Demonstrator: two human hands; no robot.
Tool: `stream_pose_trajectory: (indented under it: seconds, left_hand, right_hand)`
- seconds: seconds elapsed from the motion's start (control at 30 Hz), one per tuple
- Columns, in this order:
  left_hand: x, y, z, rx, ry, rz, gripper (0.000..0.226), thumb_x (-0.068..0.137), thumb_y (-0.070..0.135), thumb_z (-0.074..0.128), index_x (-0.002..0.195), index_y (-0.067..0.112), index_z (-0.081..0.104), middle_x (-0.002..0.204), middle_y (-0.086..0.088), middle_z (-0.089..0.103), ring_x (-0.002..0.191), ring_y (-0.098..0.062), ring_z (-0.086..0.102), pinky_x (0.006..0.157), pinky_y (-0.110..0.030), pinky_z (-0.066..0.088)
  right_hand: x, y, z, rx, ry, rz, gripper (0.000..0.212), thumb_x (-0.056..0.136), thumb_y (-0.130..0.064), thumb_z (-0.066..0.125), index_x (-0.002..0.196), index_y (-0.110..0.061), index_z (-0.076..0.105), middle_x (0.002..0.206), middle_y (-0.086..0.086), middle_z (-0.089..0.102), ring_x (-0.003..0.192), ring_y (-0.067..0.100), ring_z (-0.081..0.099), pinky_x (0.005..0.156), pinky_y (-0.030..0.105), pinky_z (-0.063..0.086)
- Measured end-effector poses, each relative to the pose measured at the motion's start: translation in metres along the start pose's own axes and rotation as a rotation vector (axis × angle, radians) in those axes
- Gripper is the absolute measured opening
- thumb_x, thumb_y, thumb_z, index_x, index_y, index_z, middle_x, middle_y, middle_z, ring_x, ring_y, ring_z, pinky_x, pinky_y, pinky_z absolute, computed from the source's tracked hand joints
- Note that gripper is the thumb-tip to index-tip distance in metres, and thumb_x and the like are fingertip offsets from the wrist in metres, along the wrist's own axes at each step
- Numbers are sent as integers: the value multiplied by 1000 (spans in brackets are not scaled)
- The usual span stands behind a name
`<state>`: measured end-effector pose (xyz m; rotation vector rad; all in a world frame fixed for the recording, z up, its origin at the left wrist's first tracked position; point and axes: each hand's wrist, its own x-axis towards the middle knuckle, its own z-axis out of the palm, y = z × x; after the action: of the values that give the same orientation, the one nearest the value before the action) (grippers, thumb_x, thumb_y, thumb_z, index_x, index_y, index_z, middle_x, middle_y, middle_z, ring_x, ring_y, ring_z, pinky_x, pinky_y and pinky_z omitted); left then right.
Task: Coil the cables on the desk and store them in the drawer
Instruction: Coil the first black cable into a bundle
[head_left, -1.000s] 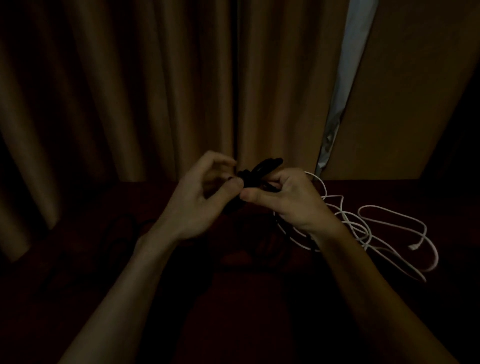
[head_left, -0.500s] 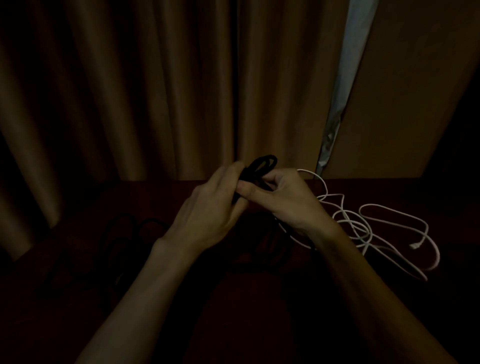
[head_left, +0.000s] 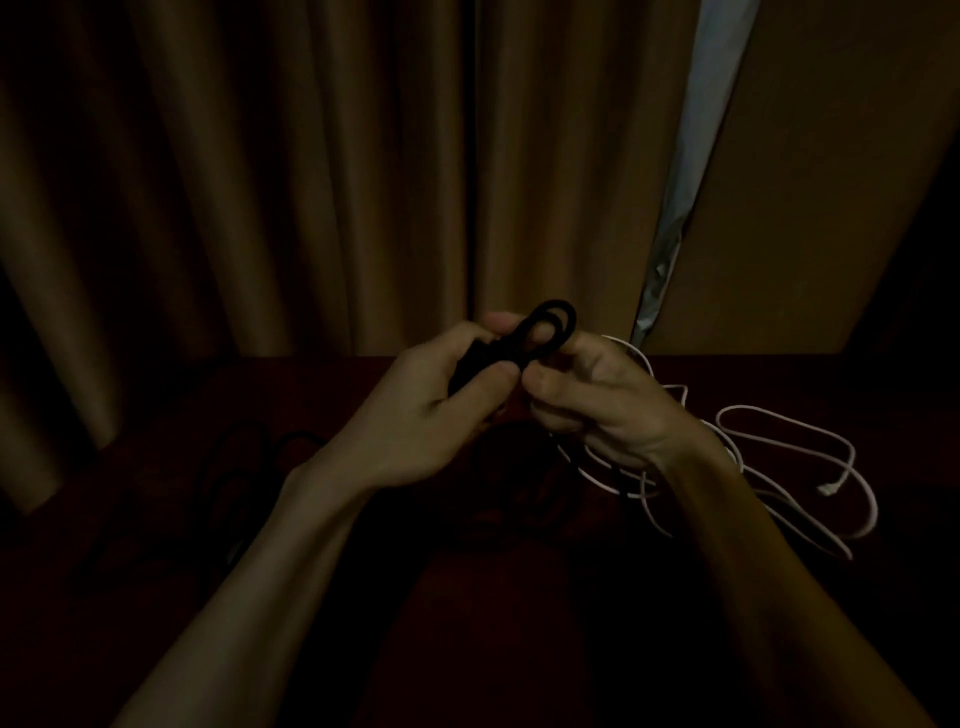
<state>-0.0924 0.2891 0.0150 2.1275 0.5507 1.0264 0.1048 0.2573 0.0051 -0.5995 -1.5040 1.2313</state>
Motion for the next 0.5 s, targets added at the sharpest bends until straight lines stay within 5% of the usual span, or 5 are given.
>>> stream_pose_trajectory:
  seconds: [0.1, 0.27, 0.37, 0.5]
  left_hand:
    - [-1, 3, -2, -97, -30, -70, 30, 97, 36, 58, 100, 6, 60, 70, 4, 64, 58, -10, 57, 54, -25, 46]
    - [-3, 3, -7, -222, -152, -120, 34, 95, 39, 63, 96, 4, 60, 68, -1, 64, 53, -12, 56, 50, -23, 43]
    - [-4, 5, -9, -309, -225, -123, 37, 92, 40, 54, 94, 3, 62, 71, -10, 63, 50, -13, 52, 51, -27, 41]
    - [-5, 6, -13, -379, -295, -159, 30, 92, 38, 55, 83, 13, 68, 71, -12, 62, 47, -13, 49, 48, -23, 39]
  right_hand:
    - [-3, -6, 0, -97, -14, -16, 40, 88, -4, 65, 126, -16, 65, 93, -4, 69, 61, 2, 49, 51, 17, 34]
    - [-6, -15, 3, -244, -3, -38, 35, 83, 2, 74, 114, -15, 69, 56, 6, 49, 49, 4, 48, 51, 16, 40]
    - [-8, -21, 10, -237, -34, -38, 41, 83, 6, 67, 120, -11, 62, 71, -5, 72, 63, 3, 69, 61, 13, 51]
    - [-7, -24, 13, -302, -117, 2, 54, 84, 3, 70, 134, -15, 59, 93, 1, 76, 86, 11, 75, 77, 16, 54]
